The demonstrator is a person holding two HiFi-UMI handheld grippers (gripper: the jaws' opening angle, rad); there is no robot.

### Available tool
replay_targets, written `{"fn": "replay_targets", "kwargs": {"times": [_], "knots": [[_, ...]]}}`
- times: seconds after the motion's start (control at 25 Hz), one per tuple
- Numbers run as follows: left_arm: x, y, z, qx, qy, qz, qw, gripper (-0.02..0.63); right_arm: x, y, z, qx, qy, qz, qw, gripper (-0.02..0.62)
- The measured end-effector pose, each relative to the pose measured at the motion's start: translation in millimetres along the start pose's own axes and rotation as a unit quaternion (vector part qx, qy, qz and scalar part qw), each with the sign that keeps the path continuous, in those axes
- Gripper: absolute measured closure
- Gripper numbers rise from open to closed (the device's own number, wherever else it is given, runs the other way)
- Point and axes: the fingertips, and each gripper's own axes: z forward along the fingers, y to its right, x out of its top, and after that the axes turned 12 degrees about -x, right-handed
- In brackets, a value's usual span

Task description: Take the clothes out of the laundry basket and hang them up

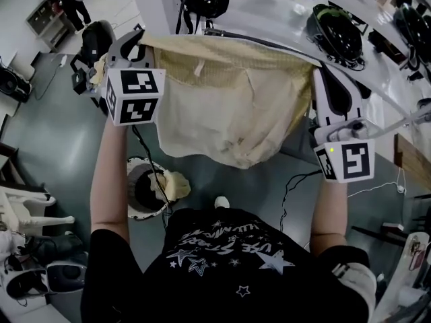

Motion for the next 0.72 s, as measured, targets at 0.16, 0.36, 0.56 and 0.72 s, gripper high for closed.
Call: {"fn": "replay_targets", "kwargs": {"times": [0.16,0.36,0.56,0.72], "knots": [[2.9,1.7,29.3,-0.003,-0.012,0.01,0.9999,0.577,-20.3,17.7,22.5,-0.002,-0.014,0.015,1.0,0.578],[-9.4,2.5,67.5,-0.016,-0.012,0.023,0.9995,0.578,-50.5,19.4,41.9,-0.027,-0.034,0.017,0.999,0.578],[-17.0,-5.0,121.2,-0.038,0.011,0.002,0.9992,0.578,-76.5,23.5,73.4,-0.055,-0.057,-0.018,0.997,0.578],[-9.5,-9.6,158.5,-0.056,0.045,-0.004,0.9974,0.578,-92.4,33.5,94.7,-0.075,-0.061,-0.035,0.995,0.578]]}}
